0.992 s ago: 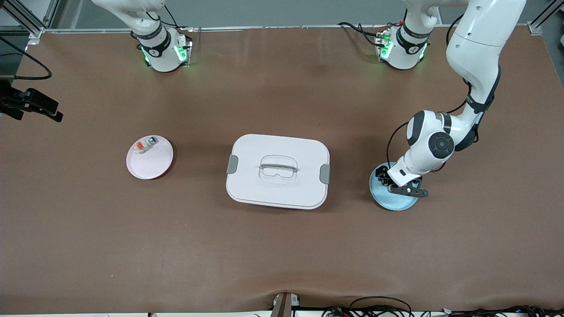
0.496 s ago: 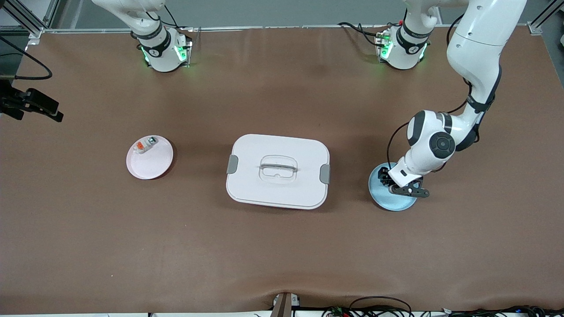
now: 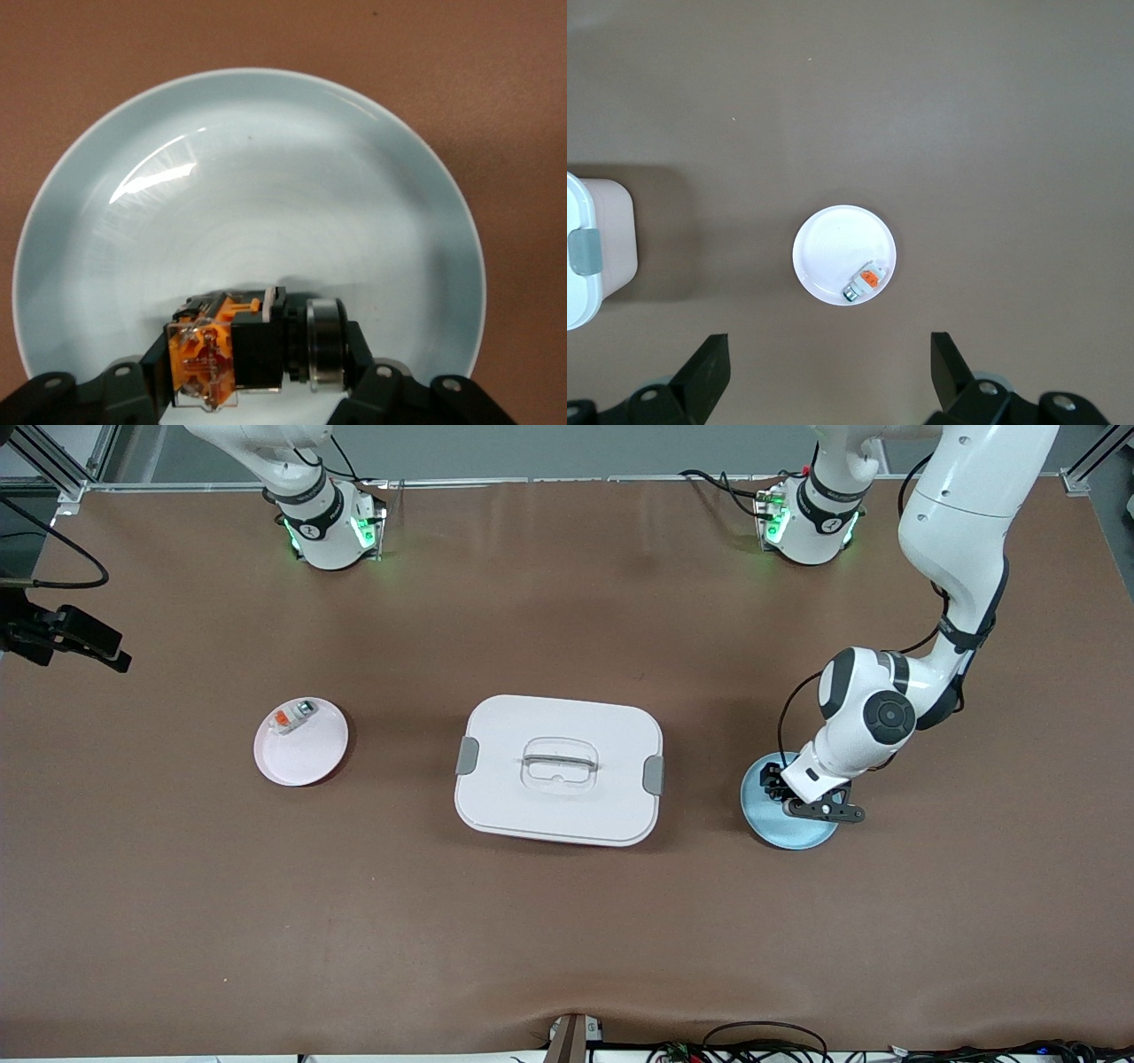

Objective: Transfer orange switch to right arm and place
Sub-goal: 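Lift the switch with the left gripper and carry it over the box, then hold the switch with the left gripper while the right gripper reaches it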

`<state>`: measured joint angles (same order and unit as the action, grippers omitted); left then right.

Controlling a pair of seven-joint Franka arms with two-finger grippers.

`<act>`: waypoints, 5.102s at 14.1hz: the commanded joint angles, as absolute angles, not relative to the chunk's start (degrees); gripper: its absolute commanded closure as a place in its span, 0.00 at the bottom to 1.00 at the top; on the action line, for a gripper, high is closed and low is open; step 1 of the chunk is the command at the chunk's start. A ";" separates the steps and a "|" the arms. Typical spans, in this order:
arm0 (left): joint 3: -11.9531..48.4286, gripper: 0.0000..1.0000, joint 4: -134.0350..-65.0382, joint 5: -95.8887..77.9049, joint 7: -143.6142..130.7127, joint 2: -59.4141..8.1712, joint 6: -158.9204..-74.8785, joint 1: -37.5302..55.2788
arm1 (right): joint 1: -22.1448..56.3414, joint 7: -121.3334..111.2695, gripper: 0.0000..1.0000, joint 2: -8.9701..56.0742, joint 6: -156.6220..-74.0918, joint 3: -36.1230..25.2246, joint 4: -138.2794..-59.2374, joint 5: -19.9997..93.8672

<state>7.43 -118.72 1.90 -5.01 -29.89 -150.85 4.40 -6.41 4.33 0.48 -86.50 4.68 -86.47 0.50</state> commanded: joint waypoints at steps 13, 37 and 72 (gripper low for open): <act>8.17 0.66 -111.80 -4.83 -27.12 -12.93 -121.65 4.66 | -6.68 5.27 0.00 0.26 -86.57 4.75 -86.31 1.23; 15.90 0.69 -91.58 -26.01 -83.03 -11.51 -108.10 5.80 | -7.29 3.69 0.00 7.21 -86.22 4.57 -85.87 -2.37; 20.30 0.68 -86.04 -21.09 -125.60 -20.21 -135.09 26.54 | 18.97 12.48 0.00 -1.94 -121.43 5.01 -105.82 48.33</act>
<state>20.67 -87.14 -22.44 -124.17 -19.74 -134.78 25.93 16.08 12.59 -0.81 -116.23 5.60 -103.79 45.87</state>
